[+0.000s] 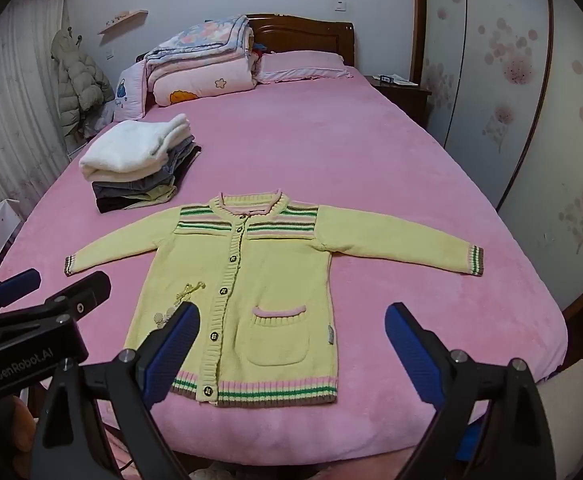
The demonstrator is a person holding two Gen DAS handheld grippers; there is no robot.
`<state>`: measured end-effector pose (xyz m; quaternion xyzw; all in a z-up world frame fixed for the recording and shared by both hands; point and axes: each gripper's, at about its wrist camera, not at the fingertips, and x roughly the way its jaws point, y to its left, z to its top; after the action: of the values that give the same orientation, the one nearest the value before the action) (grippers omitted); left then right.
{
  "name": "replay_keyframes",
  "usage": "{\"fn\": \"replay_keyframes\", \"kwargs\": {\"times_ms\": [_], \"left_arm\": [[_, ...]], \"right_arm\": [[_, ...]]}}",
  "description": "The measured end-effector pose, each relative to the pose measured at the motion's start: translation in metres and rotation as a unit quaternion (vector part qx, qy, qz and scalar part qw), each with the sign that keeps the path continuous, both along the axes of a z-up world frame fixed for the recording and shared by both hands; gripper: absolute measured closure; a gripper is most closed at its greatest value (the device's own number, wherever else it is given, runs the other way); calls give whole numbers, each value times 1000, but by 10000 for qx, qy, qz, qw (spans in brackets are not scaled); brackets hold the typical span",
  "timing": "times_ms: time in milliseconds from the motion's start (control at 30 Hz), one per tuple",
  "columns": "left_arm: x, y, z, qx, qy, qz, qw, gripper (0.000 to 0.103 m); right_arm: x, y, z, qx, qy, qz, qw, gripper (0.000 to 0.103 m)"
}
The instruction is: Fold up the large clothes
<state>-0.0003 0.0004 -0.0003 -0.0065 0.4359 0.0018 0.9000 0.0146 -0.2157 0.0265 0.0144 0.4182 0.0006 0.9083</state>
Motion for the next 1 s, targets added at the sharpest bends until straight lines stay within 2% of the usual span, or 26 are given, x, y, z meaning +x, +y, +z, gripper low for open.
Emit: {"fn": "replay_keyframes", "kwargs": {"times_ms": [300,1000], "left_arm": [[5,1,0,-108,158,-1,9998,2],[-3,0,-5,-163,102,11,9998,2]], "right_arm": [[0,0,-1,-67,9,7,10000,8],[-3,-3,-3,-99,-12,50,9999,8]]}}
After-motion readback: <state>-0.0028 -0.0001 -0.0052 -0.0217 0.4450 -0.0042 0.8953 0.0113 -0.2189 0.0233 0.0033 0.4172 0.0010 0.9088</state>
